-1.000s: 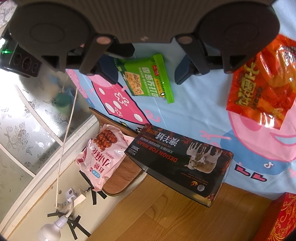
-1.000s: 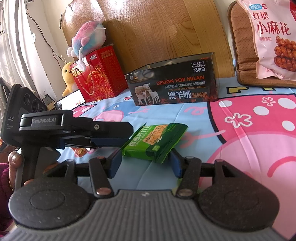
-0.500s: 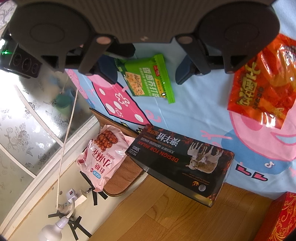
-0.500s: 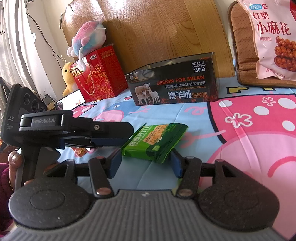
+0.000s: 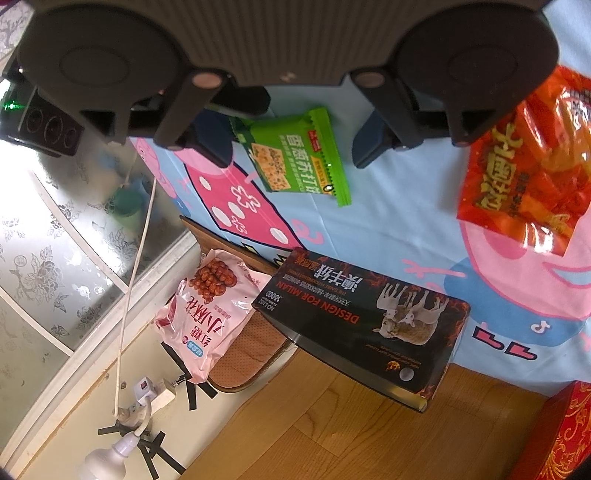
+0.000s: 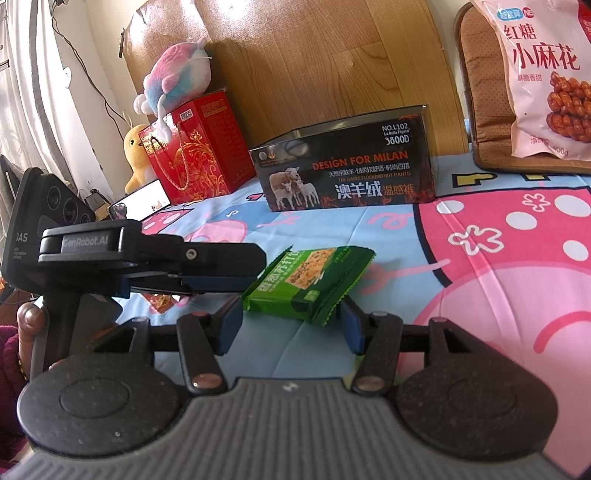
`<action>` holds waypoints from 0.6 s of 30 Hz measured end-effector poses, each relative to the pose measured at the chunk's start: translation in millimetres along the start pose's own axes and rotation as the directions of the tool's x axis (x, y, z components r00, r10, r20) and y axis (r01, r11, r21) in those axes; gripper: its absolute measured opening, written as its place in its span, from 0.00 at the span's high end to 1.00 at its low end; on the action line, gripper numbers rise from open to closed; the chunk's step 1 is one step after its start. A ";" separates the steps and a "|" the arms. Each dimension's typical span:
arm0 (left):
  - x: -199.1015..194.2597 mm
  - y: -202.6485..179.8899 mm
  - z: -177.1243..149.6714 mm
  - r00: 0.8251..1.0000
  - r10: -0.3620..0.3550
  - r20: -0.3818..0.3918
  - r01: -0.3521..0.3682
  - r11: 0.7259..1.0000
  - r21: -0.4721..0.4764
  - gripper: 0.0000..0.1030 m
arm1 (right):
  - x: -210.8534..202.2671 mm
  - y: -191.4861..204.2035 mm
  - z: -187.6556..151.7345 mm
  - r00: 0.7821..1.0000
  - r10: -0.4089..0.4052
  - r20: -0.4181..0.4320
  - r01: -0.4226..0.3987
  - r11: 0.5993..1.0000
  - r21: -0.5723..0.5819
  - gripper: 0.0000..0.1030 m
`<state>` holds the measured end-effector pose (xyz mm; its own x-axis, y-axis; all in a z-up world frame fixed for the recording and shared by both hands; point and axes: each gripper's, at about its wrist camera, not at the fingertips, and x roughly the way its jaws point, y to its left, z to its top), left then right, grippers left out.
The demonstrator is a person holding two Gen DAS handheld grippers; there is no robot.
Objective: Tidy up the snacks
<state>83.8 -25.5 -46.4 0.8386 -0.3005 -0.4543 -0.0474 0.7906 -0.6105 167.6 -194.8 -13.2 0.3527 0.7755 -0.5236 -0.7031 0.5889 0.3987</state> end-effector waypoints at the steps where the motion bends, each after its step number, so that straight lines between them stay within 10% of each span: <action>1: 0.2 0.0 0.2 1.000 -0.001 0.000 0.001 1.000 0.000 0.28 | 0.0 -0.1 0.0 1.000 0.000 0.000 0.000 1.000 0.000 0.43; 18: 2.0 4.3 3.5 1.000 -0.024 -0.010 0.024 1.000 0.006 0.23 | 0.2 0.3 -0.6 1.000 0.001 0.001 -0.001 1.000 -0.001 0.41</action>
<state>87.2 -20.9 -47.7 0.8338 -0.3253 -0.4460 -0.0238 0.7861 -0.6177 167.1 -194.6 -13.6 0.3526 0.7760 -0.5230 -0.7036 0.5883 0.3986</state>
